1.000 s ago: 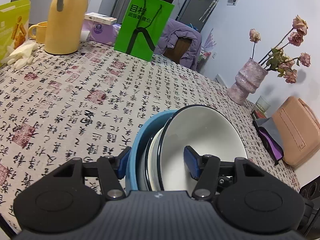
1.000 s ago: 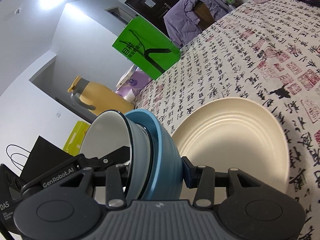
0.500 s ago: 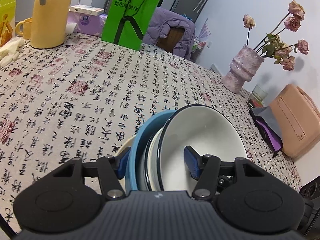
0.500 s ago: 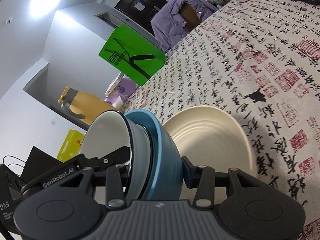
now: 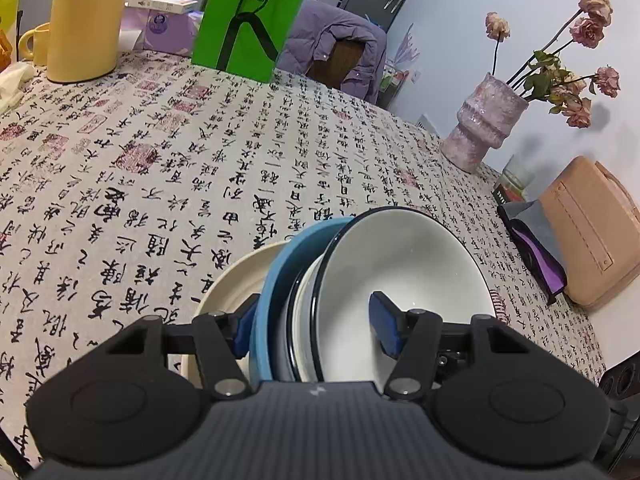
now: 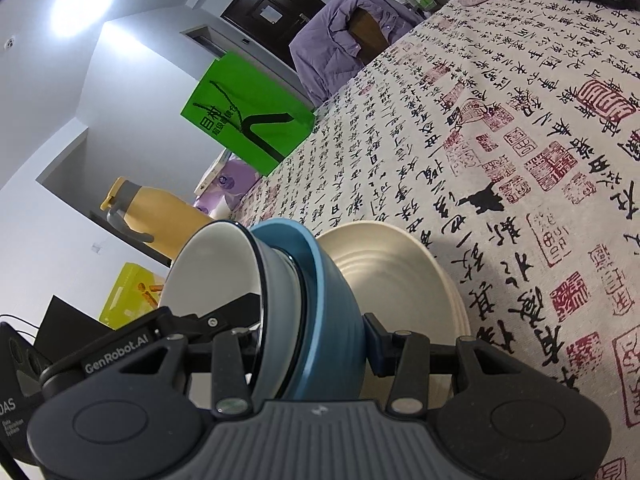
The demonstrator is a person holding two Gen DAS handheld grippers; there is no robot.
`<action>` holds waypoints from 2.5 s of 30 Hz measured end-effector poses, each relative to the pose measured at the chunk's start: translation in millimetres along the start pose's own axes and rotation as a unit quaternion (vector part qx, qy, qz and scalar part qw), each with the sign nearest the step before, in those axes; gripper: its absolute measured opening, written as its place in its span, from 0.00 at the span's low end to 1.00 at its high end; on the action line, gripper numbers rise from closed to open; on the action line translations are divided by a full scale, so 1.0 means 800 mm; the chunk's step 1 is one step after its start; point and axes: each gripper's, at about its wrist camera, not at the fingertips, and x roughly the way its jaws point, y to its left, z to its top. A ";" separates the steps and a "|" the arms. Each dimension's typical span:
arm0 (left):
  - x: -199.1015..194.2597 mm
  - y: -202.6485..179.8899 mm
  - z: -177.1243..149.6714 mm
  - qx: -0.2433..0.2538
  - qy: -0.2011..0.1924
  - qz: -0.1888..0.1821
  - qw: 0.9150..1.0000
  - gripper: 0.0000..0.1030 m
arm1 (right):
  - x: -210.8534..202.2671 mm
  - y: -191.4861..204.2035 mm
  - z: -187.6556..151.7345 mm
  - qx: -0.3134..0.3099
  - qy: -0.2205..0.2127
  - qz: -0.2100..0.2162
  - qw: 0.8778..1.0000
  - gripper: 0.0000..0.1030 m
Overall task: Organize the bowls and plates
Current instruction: 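Lower the blue bowl stack onto the cream plate stack with both tools, then open both tools and pull back from the blue bowl rim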
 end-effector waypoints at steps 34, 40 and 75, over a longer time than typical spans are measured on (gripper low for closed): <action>-0.006 0.000 -0.008 0.013 -0.029 -0.009 0.999 0.88 | -0.012 0.010 -0.002 -0.090 -0.040 -0.033 0.995 0.49; -0.026 -0.001 -0.012 0.029 -0.076 -0.008 0.997 1.00 | -0.033 0.012 -0.002 -0.111 -0.074 -0.023 0.991 0.65; -0.169 0.013 -0.113 0.109 -0.269 0.050 0.956 1.00 | -0.156 0.081 -0.108 -0.288 -0.214 -0.087 0.929 1.00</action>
